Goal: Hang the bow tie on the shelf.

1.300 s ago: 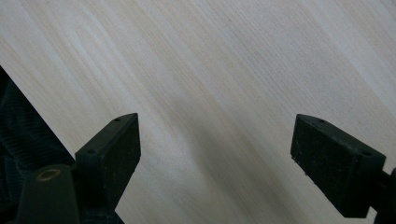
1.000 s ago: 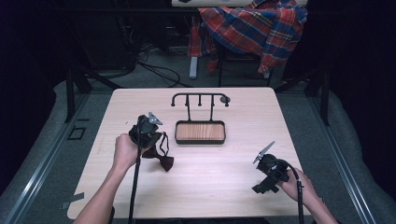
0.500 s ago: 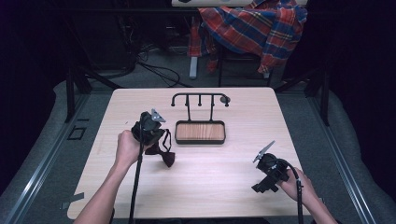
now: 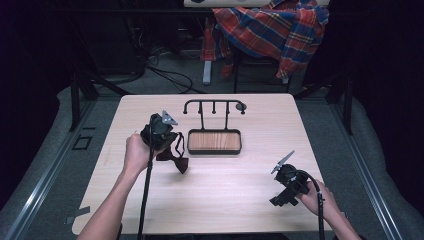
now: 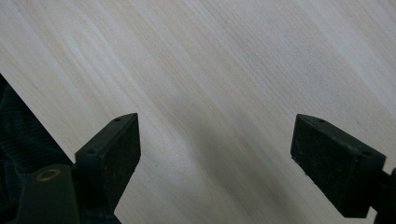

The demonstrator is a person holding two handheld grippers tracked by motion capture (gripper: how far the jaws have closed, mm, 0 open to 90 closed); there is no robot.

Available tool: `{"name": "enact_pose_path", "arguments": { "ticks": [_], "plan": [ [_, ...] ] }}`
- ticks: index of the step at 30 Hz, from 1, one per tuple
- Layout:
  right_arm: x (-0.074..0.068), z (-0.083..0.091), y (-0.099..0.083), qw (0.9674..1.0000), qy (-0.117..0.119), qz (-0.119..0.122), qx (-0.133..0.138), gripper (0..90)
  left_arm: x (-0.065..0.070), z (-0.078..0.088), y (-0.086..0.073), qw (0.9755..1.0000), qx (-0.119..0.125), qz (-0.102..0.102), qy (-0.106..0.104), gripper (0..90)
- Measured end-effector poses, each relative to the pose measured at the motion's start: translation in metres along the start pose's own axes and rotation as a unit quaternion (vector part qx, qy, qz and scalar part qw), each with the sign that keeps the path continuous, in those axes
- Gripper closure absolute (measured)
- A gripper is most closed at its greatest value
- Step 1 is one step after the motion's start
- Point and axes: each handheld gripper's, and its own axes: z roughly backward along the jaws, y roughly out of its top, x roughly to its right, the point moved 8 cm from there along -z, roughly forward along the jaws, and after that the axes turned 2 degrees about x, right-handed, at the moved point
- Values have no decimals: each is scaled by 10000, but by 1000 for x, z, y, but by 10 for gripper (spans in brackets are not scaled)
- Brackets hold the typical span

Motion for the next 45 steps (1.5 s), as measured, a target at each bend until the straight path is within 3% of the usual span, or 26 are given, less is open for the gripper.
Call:
{"name": "enact_pose_path", "arguments": {
  "ticks": [45],
  "plan": [
    [0,0,1,10000,58,20,21,159,-19,10,67,9997,166,-191,55,888]
  ]
}}
